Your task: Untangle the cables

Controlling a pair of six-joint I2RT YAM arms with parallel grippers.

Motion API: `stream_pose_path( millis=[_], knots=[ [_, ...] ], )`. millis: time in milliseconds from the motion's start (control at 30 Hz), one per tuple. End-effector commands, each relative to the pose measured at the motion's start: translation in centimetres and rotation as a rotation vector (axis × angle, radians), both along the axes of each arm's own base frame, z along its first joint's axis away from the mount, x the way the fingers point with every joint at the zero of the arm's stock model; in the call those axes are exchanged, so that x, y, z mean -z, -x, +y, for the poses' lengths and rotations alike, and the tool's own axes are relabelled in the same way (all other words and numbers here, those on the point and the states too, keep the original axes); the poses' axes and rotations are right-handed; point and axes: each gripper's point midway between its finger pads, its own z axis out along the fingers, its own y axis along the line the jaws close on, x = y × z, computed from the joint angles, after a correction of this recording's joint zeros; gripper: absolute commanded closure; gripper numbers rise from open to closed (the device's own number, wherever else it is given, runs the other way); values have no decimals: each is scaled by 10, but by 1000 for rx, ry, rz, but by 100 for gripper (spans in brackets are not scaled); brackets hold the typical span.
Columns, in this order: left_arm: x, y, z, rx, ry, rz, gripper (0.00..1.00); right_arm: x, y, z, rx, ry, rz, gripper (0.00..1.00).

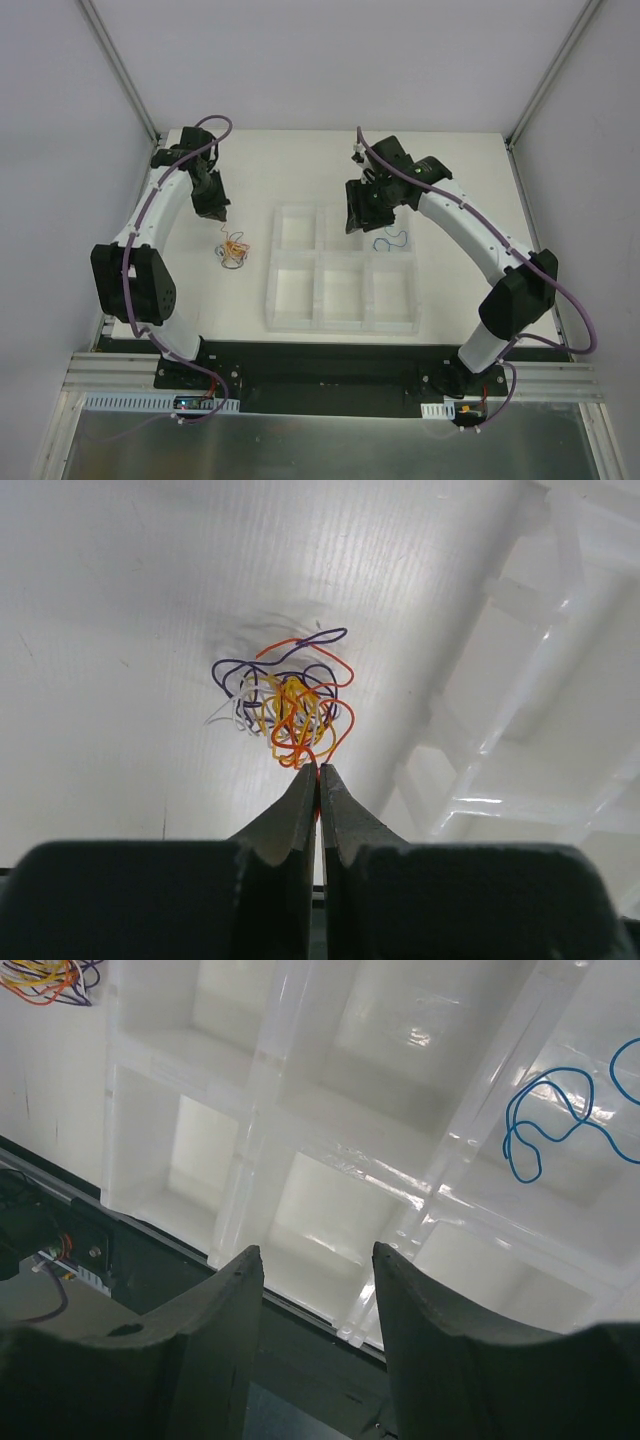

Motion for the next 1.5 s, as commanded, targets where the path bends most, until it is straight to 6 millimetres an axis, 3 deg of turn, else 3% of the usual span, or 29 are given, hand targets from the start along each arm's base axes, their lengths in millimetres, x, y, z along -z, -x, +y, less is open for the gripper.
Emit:
stream_pose_path(
  millis=[0, 100, 200, 300, 367, 433, 500, 567, 700, 800, 900, 1133, 1267, 1367, 1467],
  knots=[
    [-90, 2, -2, -66, 64, -213, 100, -16, 9, -1, -25, -34, -36, 50],
    [-145, 14, 1, -155, 95, -357, 100, -28, 7, 14, -67, -103, -80, 50],
    [-168, 34, 4, -264, 143, -433, 100, -43, 4, 33, -112, -178, -144, 49],
    [-167, 47, 16, -337, 113, -458, 100, -58, 2, 51, -159, -241, -188, 49],
    [-154, 46, 19, -351, 104, -445, 100, -63, -1, 62, -180, -275, -209, 49],
    [-131, 42, 7, -326, 245, -331, 100, -66, -2, 73, -200, -307, -208, 49],
    [-125, 43, -5, -325, 348, -246, 100, -67, -3, 85, -224, -341, -195, 49],
    [-147, 41, -7, -340, 370, -316, 100, -71, -3, 100, -262, -381, -194, 49],
    [-217, 49, 2, -357, 365, -514, 100, -87, -4, 130, -333, -467, -253, 48],
    [-244, 57, -10, -357, 455, -534, 100, -103, 0, 156, -391, -543, -314, 48],
    [-245, 62, -21, -372, 536, -495, 100, -117, 12, 184, -454, -609, -362, 48],
    [-259, 80, -25, -392, 566, -488, 100, -114, 17, 242, -509, -648, -428, 45],
    [-263, 79, -27, -386, 583, -477, 100, -105, 28, 275, -569, -648, -451, 44],
    [-267, 81, -31, -364, 599, -469, 100, -102, 30, 285, -556, -642, -449, 44],
    [-266, 81, -30, -357, 587, -472, 100, -94, 21, 286, -503, -612, -459, 46]
  ],
)
